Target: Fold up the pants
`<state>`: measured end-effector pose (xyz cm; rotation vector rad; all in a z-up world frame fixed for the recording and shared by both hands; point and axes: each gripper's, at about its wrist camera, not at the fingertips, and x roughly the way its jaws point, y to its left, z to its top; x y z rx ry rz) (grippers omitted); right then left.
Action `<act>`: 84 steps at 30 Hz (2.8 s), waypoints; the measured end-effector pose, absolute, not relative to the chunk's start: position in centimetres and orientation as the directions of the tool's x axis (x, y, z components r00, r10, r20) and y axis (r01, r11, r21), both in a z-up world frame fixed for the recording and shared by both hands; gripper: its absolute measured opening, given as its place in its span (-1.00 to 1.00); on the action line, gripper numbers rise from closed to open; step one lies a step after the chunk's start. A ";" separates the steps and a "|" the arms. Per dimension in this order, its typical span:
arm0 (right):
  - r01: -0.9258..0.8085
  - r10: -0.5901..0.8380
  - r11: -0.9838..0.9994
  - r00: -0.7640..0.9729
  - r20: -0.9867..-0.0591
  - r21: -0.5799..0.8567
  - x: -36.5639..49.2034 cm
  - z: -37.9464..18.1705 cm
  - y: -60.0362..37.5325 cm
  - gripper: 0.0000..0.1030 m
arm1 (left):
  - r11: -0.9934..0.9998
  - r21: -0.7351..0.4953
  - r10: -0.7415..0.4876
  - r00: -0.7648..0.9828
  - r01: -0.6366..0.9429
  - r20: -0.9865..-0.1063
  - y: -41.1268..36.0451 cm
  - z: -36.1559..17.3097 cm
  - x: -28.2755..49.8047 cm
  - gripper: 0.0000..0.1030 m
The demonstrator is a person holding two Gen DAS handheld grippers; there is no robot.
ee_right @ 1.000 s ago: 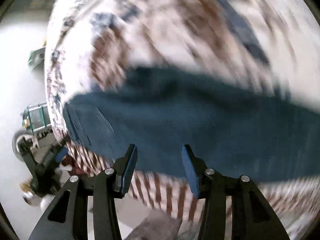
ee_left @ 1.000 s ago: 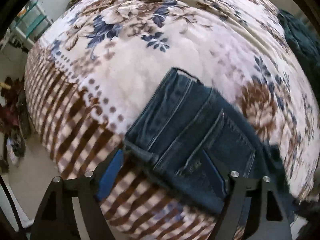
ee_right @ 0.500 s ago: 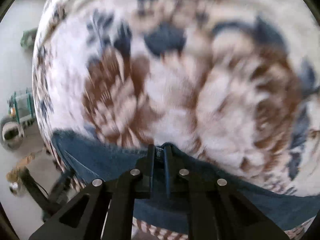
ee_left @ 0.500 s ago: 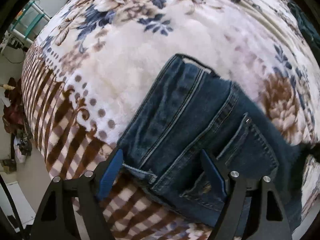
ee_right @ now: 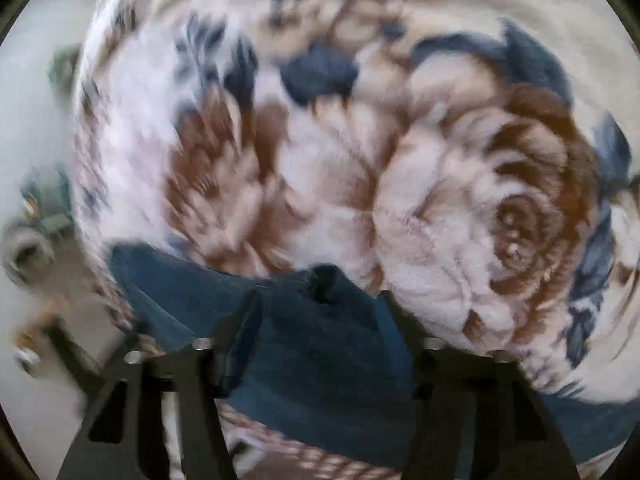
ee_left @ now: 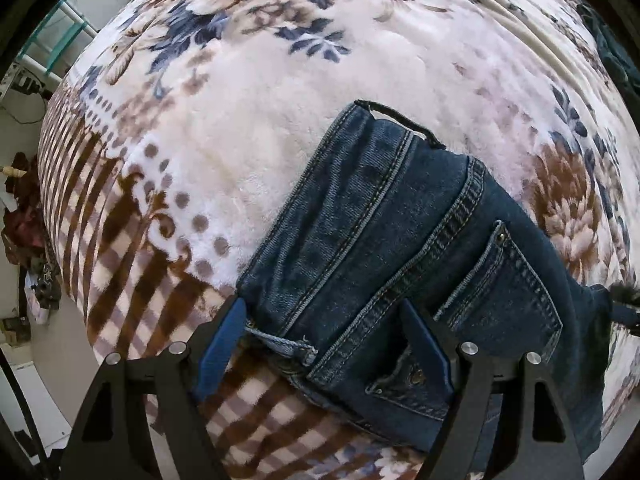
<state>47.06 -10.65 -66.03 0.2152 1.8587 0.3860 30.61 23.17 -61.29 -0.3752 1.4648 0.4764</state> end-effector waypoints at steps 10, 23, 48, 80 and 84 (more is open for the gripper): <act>0.302 0.452 0.867 -0.142 -0.881 0.397 39.9 -62.1 -12.8 -0.19 | 0.684 -0.142 0.012 0.205 -0.715 -0.979 27.4 -57.8 22.9 0.52; 0.731 0.692 0.535 -0.091 -0.716 0.424 23.5 -69.4 -13.0 -0.75 | 0.716 -0.182 -0.089 0.170 -0.674 -0.981 27.7 -62.6 26.3 -0.39; 0.554 0.600 0.592 0.182 -0.779 0.585 19.9 -62.6 -25.6 0.63 | 0.982 0.013 0.042 0.149 -0.190 -0.988 7.3 -54.5 27.9 0.75; 0.721 0.336 0.190 0.590 -0.734 0.667 7.9 -72.4 -74.7 -0.23 | 0.982 0.041 0.048 -0.033 0.186 -0.998 -29.4 -67.6 30.3 1.00; 0.626 0.325 0.125 0.707 -0.628 0.770 7.8 -72.2 -74.7 -0.24 | 0.983 0.031 0.040 -0.044 0.180 -0.998 -29.9 -68.1 28.6 1.00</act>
